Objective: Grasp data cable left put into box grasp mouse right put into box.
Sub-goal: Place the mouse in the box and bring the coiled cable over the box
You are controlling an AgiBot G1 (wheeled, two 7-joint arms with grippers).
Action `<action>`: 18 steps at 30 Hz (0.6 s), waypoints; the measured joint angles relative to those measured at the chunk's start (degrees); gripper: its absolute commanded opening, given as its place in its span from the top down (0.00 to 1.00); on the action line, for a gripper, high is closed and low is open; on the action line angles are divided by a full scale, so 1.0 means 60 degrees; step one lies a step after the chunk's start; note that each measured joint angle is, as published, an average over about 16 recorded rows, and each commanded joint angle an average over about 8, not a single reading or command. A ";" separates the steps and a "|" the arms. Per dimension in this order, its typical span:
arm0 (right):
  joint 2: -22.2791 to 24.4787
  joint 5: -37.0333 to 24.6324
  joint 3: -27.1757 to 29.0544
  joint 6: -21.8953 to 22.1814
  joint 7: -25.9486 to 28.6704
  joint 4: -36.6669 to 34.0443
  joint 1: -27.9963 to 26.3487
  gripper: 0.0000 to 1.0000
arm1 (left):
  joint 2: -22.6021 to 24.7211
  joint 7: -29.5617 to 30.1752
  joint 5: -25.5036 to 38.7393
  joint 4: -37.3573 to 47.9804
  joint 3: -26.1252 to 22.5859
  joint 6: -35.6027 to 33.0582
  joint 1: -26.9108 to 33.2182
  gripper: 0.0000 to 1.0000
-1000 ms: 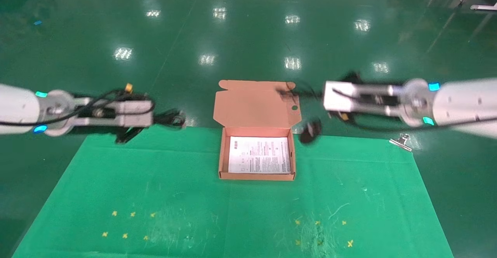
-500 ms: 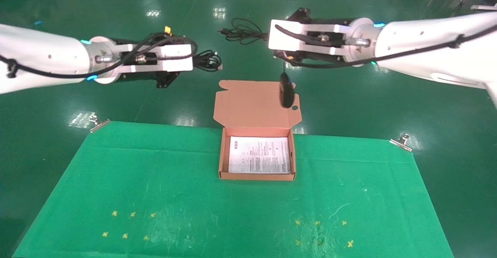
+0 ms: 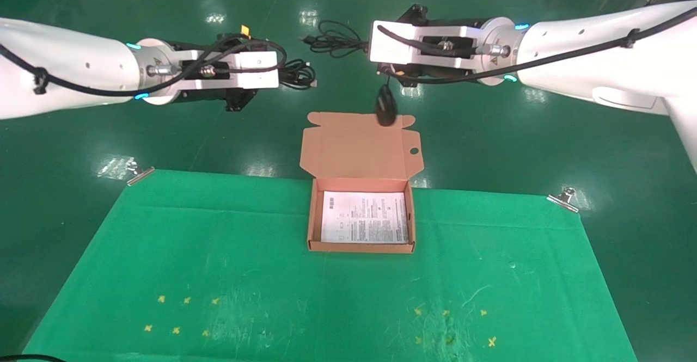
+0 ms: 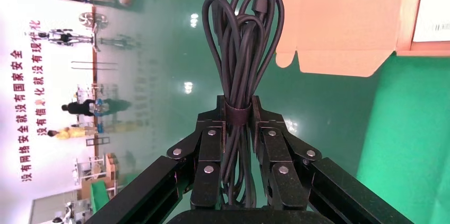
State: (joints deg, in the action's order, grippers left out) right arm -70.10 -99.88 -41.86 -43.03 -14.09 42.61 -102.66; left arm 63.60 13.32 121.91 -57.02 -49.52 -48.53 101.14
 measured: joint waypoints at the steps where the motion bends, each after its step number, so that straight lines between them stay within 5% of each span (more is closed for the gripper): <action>1: -0.0021 0.0016 0.0003 0.0004 -0.0028 -0.0036 0.0003 1.00 | -0.0001 0.0000 0.0018 -0.0004 -0.0011 -0.0004 -0.0013 1.00; 18: -0.0762 0.0145 -0.0208 0.0119 -0.0433 -0.1114 0.0512 1.00 | -0.0416 0.0956 0.1103 -0.0715 -0.0449 -0.0652 -0.0815 1.00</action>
State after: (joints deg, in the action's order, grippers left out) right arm -74.67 -99.01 -43.11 -42.32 -16.69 35.92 -99.59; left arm 61.11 19.05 128.53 -61.31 -52.22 -52.44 96.25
